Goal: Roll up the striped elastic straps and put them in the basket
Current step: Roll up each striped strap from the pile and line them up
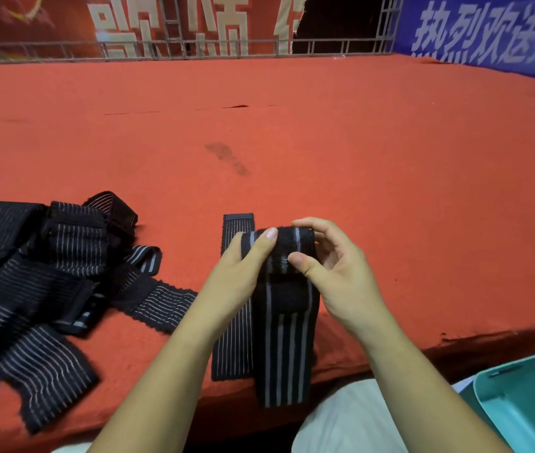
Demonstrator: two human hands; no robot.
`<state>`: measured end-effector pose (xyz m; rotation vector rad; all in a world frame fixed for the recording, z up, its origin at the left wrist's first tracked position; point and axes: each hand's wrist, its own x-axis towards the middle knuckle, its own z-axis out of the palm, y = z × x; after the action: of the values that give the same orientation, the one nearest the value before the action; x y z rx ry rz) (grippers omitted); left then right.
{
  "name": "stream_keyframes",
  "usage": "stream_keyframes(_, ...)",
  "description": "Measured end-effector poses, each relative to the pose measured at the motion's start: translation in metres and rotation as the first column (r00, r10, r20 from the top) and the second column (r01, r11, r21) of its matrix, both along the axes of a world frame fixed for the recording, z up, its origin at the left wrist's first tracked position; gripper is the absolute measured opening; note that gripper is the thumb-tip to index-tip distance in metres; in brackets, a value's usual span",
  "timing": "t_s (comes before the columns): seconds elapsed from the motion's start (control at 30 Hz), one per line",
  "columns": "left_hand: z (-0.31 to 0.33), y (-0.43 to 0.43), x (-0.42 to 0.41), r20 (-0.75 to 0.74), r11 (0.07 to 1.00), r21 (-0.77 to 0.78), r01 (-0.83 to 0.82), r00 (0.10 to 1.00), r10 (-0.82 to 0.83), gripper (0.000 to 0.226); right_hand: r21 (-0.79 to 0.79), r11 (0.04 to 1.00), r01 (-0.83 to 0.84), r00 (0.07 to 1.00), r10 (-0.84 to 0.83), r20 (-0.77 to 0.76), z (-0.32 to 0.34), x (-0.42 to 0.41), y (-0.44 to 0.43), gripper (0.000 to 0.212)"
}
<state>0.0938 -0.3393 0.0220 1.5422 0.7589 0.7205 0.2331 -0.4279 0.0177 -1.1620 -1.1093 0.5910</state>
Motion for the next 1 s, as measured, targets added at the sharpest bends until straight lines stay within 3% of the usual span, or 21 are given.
stream_keyframes(0.13,-0.002,-0.005,0.0,0.128,0.999,-0.017,0.028,0.991,-0.026,0.039,-0.112,0.992,0.061,0.998,-0.06,0.013,0.007,-0.003,0.002,0.02)
stream_keyframes(0.33,-0.004,-0.007,-0.001,0.257,0.995,0.032,0.092,0.962,-0.097,0.043,-0.304,0.952,0.035,0.999,-0.045,-0.025,0.013,-0.011,0.001,0.058)
stream_keyframes(0.47,-0.004,-0.008,-0.003,0.265,0.987,0.047,0.152,0.951,-0.159,0.042,-0.259,0.964,0.065,0.998,-0.065,0.007,0.014,-0.011,-0.001,0.052)
stream_keyframes(0.57,-0.007,-0.003,-0.004,0.169,0.995,0.032,0.096,0.981,-0.1,0.052,-0.216,0.975,0.048,0.999,-0.044,0.024,0.011,-0.009,-0.002,0.047)
stream_keyframes(0.67,-0.006,-0.002,-0.002,0.027,0.998,0.058,0.004,1.0,-0.006,0.079,-0.153,0.988,0.02,1.0,-0.022,-0.017,0.011,-0.008,-0.003,0.049)
stream_keyframes(0.8,-0.005,-0.002,-0.003,-0.046,0.993,0.105,0.049,0.998,-0.045,0.097,-0.13,0.991,-0.04,0.999,0.035,-0.04,0.007,-0.003,-0.004,0.057)
stream_keyframes(0.9,-0.004,-0.003,-0.005,0.028,0.989,0.061,0.133,0.99,-0.135,0.074,-0.14,0.989,-0.055,0.998,0.056,0.003,0.006,-0.001,-0.004,0.061)
stream_keyframes(1.0,-0.003,-0.003,-0.006,0.162,0.991,0.063,0.118,0.979,-0.127,0.057,-0.181,0.98,-0.081,0.993,0.096,0.075,0.009,-0.004,-0.004,0.056)
